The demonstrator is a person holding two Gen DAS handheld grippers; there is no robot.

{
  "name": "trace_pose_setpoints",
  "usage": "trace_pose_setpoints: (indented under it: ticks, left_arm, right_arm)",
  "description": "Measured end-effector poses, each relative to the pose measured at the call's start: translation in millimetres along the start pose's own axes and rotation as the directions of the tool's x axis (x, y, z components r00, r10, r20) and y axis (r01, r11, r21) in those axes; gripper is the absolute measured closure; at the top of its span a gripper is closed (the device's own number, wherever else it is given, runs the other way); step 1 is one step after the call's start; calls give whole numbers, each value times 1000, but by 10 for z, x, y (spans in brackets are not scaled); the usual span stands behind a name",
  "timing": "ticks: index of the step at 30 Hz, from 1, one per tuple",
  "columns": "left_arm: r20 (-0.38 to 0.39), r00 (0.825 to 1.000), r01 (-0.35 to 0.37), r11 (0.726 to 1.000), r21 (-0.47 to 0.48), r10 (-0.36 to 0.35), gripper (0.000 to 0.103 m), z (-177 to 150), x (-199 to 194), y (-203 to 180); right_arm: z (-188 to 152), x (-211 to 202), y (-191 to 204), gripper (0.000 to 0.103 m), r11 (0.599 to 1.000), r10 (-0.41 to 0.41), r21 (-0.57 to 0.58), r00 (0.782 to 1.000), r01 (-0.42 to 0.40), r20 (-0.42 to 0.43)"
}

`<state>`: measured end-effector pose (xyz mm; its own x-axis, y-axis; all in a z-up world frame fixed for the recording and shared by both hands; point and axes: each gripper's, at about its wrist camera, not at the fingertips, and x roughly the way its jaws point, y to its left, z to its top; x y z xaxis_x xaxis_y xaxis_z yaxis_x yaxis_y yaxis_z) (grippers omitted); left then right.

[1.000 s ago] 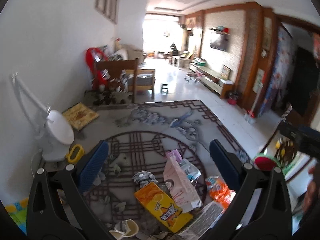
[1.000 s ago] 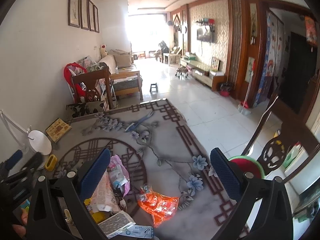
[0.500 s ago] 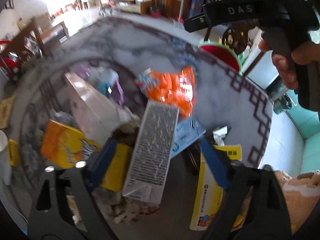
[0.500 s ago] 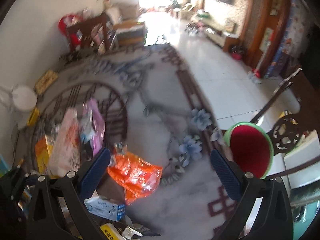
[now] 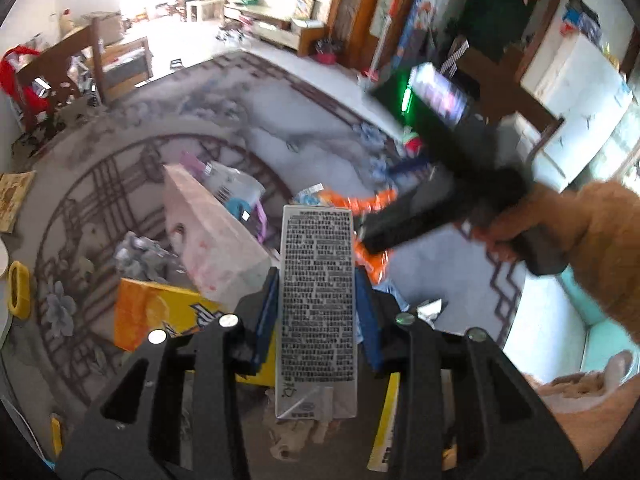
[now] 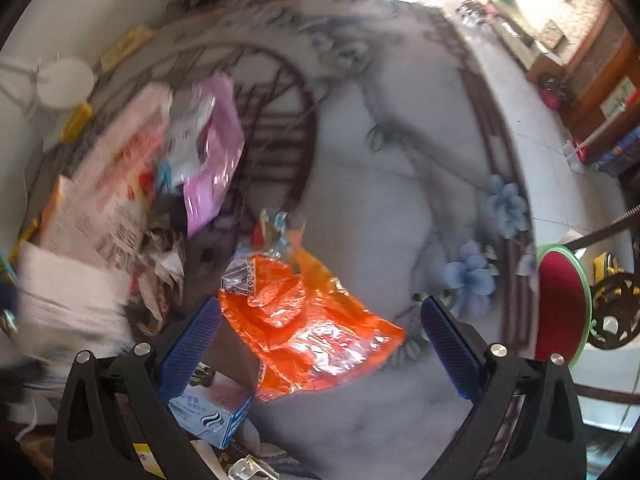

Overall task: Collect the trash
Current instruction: 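Grasp the white milk carton with the left tool while the right tool grasps the orange snack bag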

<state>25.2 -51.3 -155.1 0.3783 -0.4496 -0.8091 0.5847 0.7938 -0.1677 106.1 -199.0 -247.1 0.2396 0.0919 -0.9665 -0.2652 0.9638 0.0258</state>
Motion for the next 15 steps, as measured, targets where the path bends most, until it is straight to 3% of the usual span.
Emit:
trace_pose_setpoints:
  ticks: [3, 5, 9, 15]
  left_arm:
    - [51, 999, -7, 999, -51, 9, 67, 68, -153, 63]
    - [73, 997, -26, 997, -71, 31, 67, 109, -218, 93]
    - [90, 993, -65, 992, -112, 76, 67, 173, -273, 135]
    - [103, 989, -88, 985, -146, 104, 67, 279, -270, 30]
  right_arm:
    - [-14, 115, 23, 9, 1000, 5, -2, 1000, -5, -25]
    - [-36, 162, 11, 32, 1000, 28, 10, 999, -28, -35]
    - [-102, 60, -92, 41, 995, 80, 56, 997, -80, 3]
    - [-234, -569, -337, 44, 981, 104, 144, 979, -130, 174]
